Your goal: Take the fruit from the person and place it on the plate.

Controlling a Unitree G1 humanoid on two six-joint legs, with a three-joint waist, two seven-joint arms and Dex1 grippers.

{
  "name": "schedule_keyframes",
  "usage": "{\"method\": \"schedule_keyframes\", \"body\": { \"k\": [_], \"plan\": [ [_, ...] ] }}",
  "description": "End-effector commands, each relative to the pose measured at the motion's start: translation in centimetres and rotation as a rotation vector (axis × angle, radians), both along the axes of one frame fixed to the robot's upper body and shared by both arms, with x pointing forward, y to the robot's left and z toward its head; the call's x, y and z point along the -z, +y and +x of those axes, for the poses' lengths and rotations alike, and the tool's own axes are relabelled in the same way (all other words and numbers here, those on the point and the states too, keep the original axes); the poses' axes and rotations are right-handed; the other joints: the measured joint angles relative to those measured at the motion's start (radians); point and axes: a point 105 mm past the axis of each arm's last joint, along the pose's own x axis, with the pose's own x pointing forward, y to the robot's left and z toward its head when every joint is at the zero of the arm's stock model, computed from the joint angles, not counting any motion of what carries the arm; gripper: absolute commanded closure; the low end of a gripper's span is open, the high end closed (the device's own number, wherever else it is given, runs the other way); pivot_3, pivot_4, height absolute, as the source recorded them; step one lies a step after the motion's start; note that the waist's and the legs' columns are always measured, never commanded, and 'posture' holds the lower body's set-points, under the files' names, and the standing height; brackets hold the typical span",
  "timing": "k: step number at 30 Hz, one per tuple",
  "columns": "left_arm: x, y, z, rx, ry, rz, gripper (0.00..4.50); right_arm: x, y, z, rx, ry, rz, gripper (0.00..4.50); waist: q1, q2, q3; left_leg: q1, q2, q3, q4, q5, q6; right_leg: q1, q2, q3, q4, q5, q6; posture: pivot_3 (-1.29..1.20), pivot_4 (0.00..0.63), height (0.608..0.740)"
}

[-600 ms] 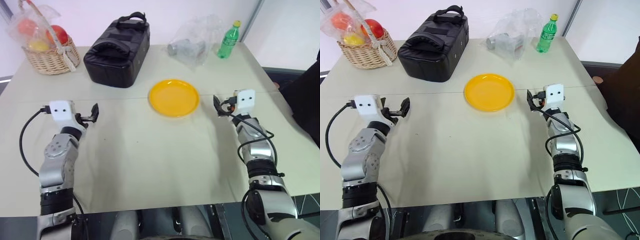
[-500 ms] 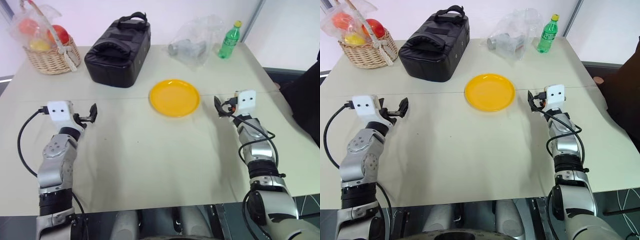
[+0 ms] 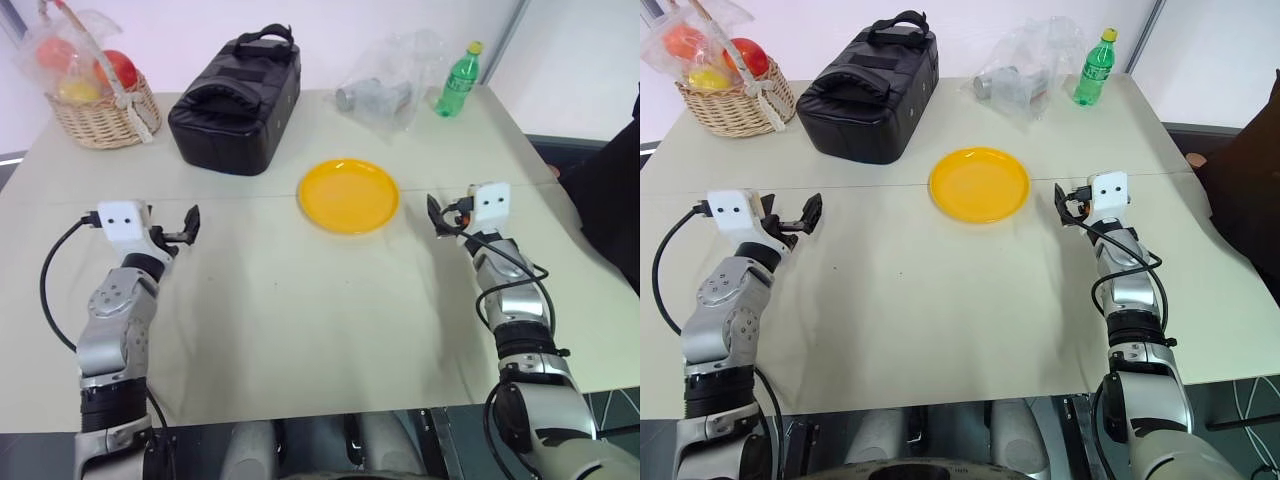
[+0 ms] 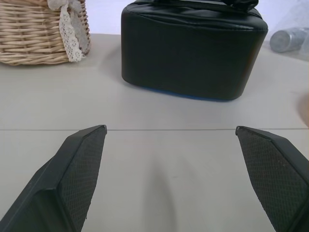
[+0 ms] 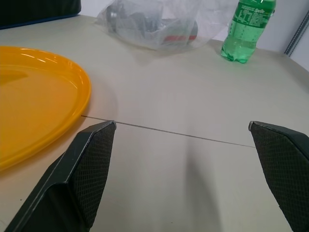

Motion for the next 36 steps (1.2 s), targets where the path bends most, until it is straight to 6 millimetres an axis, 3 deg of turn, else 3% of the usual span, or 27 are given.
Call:
{"method": "schedule_keyframes", "body": {
  "k": [1,36],
  "plan": [
    [-1.39,-0.46,-0.27,0.016,-0.053,0.022,0.0,-1.3,0.04,-0.03,-0.001,-0.049,0.007,0.0,0.0,0.0,0.0,0.0,0.0,0.0,0.0,0.0,0.0,0.0,0.0,0.0,0.0,0.0,0.0,0.0,0.15,0.74],
    [-1.38,-0.8,-0.21,0.023,-0.055,0.033,0.0,-1.15,0.33,0.11,-0.011,-0.043,0.003,0.0,0.0,0.0,0.0,0.0,0.0,0.0,0.0,0.0,0.0,0.0,0.0,0.0,0.0,0.0,0.0,0.0,0.15,0.74]
  ]
}}
